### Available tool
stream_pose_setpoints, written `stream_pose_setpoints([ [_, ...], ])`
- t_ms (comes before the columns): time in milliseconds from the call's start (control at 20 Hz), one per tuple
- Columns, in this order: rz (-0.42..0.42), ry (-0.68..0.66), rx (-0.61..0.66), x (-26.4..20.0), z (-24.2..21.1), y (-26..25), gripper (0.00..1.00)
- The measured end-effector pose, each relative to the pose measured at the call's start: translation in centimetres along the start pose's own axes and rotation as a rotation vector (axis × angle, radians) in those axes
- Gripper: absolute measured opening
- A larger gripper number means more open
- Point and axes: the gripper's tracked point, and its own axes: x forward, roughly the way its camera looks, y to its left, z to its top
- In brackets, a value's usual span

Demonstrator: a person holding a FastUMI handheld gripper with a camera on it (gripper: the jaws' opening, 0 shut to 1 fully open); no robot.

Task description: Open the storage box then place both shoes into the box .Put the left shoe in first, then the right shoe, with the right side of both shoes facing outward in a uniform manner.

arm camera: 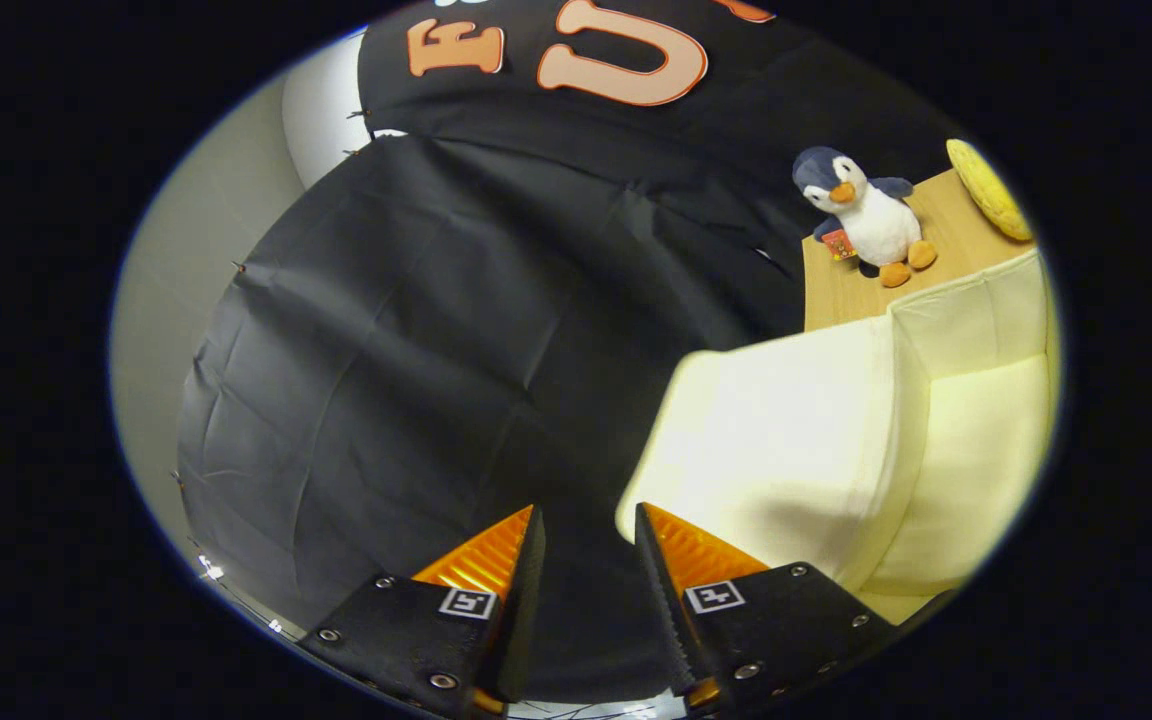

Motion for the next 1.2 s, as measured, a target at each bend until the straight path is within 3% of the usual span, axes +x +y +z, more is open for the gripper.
stream_pose_setpoints([
  [250,-0.128,0.002,-0.131,-4.5,-0.2,-3.6,0.82],
  [350,-0.174,-0.022,-0.184,-6.7,0.3,-5.2,0.86],
  [650,-0.274,-0.087,-0.266,-13.6,2.6,-8.7,0.9],
  [900,-0.451,-0.105,-0.332,-19.9,3.6,-15.1,0.93],
  [1200,-0.66,-0.094,-0.327,-27.3,2.8,-22.9,0.96],
])
